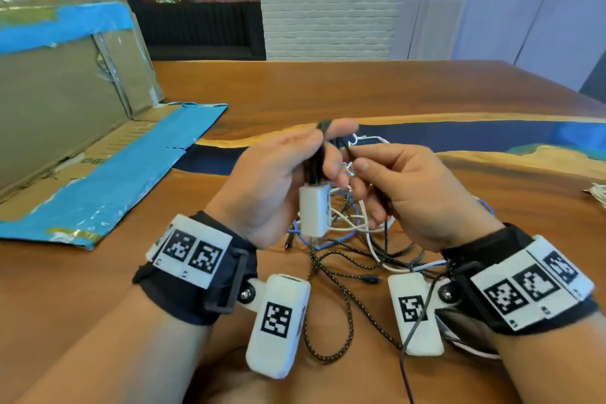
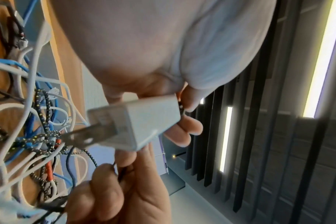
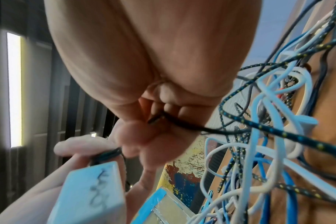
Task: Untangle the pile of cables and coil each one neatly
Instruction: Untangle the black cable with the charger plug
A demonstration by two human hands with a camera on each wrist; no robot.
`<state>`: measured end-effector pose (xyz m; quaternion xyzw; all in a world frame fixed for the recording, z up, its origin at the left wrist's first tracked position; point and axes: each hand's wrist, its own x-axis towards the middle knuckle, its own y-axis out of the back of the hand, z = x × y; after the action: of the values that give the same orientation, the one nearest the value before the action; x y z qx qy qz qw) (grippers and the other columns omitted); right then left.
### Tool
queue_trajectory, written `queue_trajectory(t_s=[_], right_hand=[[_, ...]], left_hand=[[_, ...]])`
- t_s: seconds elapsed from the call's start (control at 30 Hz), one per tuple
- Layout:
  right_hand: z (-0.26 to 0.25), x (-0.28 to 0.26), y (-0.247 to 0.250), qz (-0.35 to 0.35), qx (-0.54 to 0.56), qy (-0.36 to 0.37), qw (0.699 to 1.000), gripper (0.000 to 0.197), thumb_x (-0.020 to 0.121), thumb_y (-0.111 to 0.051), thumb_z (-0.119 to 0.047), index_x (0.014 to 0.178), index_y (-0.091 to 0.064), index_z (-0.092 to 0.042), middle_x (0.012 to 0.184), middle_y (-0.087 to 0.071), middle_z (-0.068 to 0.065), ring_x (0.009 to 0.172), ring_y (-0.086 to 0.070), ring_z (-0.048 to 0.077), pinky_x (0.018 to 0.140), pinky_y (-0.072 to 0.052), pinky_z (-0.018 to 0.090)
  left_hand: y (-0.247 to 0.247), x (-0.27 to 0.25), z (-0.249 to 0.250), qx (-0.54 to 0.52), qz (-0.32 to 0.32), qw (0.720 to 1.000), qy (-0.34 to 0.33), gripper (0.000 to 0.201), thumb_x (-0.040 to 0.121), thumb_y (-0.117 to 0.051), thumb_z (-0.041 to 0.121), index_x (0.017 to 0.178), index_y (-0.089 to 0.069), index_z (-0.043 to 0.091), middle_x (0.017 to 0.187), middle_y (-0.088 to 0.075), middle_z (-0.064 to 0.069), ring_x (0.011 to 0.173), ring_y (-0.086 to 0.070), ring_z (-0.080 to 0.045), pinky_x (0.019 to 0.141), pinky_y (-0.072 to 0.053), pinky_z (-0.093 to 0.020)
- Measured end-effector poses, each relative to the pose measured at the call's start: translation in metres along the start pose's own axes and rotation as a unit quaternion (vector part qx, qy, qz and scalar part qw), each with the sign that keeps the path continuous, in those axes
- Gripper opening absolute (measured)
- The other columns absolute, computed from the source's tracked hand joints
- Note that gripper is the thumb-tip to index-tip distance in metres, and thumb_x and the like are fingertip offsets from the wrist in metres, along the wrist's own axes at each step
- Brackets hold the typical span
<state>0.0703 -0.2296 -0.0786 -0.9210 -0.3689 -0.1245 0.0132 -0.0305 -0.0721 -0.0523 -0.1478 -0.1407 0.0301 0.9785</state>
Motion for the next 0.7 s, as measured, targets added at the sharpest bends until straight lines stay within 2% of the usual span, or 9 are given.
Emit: queue_trajectory(t_s=[0.17,0.27,0.3,0.37,0.47,0.53,0.57,0.6,0.7], right_hand=[[0.0,-0.007,-0.008,-0.122,-0.092,-0.046,0.987,0.025,0.105,-0.053,-0.016,0.122,-0.071,-0.017,0.065,-0.064,0.006,0.041,-0.05,0.022,0.047,-0.043,0.029],[-0.005,-0.01,-0.009,-0.148,-0.127,-0.033,0.98,0.026,0.104,-0.054,-0.025,0.105,-0.078,-0.014,0.057,-0.057,0.007,0.043,-0.045,0.021,0.045,-0.04,0.025],[-0.007,-0.01,-0.009,-0.141,-0.125,-0.019,0.982,0.028,0.104,-0.055,-0.025,0.097,-0.078,-0.011,0.053,-0.053,0.007,0.043,-0.043,0.02,0.047,-0.04,0.024],[-0.01,-0.011,-0.006,-0.107,-0.097,0.009,0.99,0.033,0.103,-0.055,-0.023,0.085,-0.073,-0.003,0.047,-0.044,0.0,0.043,-0.037,0.015,0.05,-0.038,0.024],[-0.011,-0.008,0.001,-0.044,-0.046,0.042,0.997,0.033,0.101,-0.058,-0.024,0.078,-0.068,-0.002,0.043,-0.041,-0.008,0.04,-0.031,0.009,0.049,-0.035,0.023],[-0.011,-0.006,0.003,0.0,-0.045,0.067,0.997,0.032,0.096,-0.065,-0.032,0.073,-0.07,-0.01,0.046,-0.046,0.007,0.042,-0.033,0.015,0.049,-0.036,0.024],[-0.011,-0.005,0.004,0.025,-0.048,0.076,0.996,0.031,0.092,-0.068,-0.036,0.071,-0.07,-0.013,0.049,-0.048,0.013,0.044,-0.034,0.017,0.049,-0.037,0.022],[-0.01,-0.004,0.005,0.047,-0.051,0.087,0.994,0.029,0.087,-0.07,-0.037,0.069,-0.069,-0.014,0.049,-0.048,0.01,0.044,-0.035,0.014,0.049,-0.037,0.019],[-0.008,0.0,0.008,0.086,-0.032,0.101,0.991,0.03,0.082,-0.071,-0.036,0.073,-0.067,-0.007,0.047,-0.046,-0.013,0.041,-0.039,0.004,0.048,-0.034,0.01]], left_hand=[[0.009,0.006,-0.003,0.036,0.114,0.992,-0.042,0.033,0.108,-0.039,0.014,0.136,-0.056,0.008,0.082,-0.072,-0.004,0.089,-0.07,-0.019,0.075,-0.057,-0.025],[0.012,0.008,-0.01,0.178,0.118,0.977,-0.026,0.024,0.107,-0.045,0.012,0.119,-0.064,0.022,0.089,-0.077,-0.001,0.089,-0.07,-0.01,0.086,-0.055,-0.026],[0.011,0.008,-0.012,0.223,0.106,0.969,-0.009,0.024,0.107,-0.047,0.012,0.111,-0.067,0.023,0.087,-0.076,0.001,0.09,-0.069,-0.009,0.087,-0.054,-0.026],[0.011,0.007,-0.012,0.273,0.067,0.959,0.033,0.023,0.105,-0.049,0.011,0.101,-0.072,0.01,0.082,-0.072,0.0,0.089,-0.067,-0.014,0.082,-0.055,-0.027],[0.01,0.004,-0.01,0.285,-0.008,0.957,0.063,0.04,0.107,-0.044,0.018,0.087,-0.068,-0.006,0.063,-0.059,-0.011,0.064,-0.054,-0.022,0.066,-0.047,-0.029],[0.007,0.002,-0.008,0.259,-0.034,0.962,0.072,0.05,0.108,-0.041,0.023,0.074,-0.074,0.009,0.054,-0.045,-0.009,0.058,-0.042,-0.025,0.063,-0.041,-0.027],[0.006,0.001,-0.008,0.24,-0.041,0.967,0.081,0.05,0.108,-0.041,0.025,0.074,-0.076,0.016,0.053,-0.039,-0.007,0.058,-0.038,-0.027,0.061,-0.041,-0.026],[0.005,0.0,-0.008,0.222,-0.05,0.97,0.087,0.047,0.108,-0.042,0.027,0.08,-0.078,0.016,0.052,-0.034,-0.005,0.058,-0.038,-0.027,0.061,-0.042,-0.025],[0.005,-0.002,-0.007,0.169,-0.055,0.981,0.083,0.043,0.105,-0.043,0.027,0.093,-0.078,0.004,0.05,-0.029,-0.002,0.058,-0.049,-0.026,0.064,-0.044,-0.025]])
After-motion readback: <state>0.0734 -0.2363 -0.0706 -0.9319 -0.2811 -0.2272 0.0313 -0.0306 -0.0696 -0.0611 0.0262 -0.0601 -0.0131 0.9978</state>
